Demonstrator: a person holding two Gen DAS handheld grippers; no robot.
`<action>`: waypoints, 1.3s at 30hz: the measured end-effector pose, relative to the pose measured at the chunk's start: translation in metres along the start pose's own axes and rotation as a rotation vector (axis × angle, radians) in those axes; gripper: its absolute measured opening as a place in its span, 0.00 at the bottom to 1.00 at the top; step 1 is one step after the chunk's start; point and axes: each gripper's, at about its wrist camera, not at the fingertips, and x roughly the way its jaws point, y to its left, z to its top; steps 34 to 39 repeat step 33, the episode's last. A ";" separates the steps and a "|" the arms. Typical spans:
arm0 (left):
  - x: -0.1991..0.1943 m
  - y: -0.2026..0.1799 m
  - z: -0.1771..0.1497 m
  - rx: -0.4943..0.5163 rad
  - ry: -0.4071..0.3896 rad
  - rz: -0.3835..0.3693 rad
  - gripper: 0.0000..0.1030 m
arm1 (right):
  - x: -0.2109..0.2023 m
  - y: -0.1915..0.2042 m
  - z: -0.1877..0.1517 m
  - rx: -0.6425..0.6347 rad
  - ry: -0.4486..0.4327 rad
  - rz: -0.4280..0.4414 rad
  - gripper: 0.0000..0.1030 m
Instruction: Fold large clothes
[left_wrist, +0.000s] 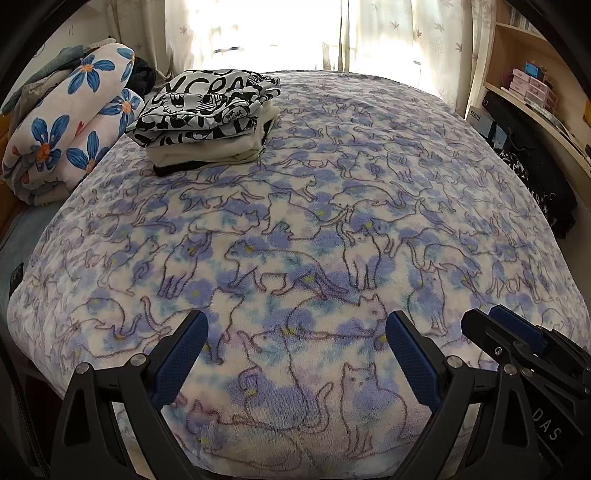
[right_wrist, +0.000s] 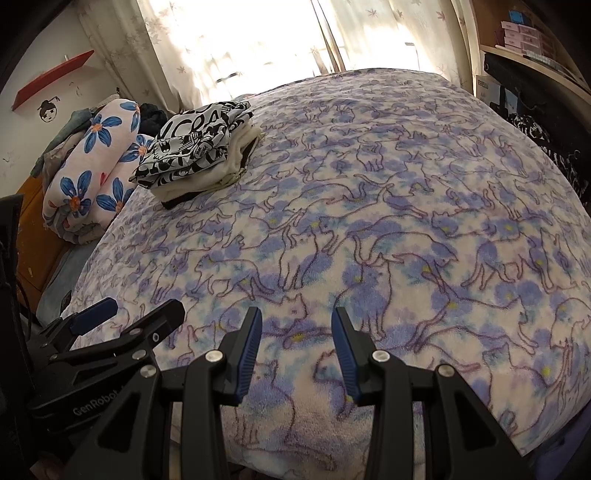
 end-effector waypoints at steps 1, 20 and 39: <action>0.001 0.000 -0.002 0.000 0.000 0.000 0.93 | 0.000 0.000 -0.001 0.000 0.000 -0.001 0.38; -0.003 0.003 -0.005 -0.001 -0.006 -0.001 0.93 | -0.004 0.004 0.000 -0.002 0.000 -0.001 0.38; -0.007 0.007 -0.008 -0.003 0.004 -0.002 0.93 | -0.003 0.003 -0.007 -0.001 0.009 -0.003 0.38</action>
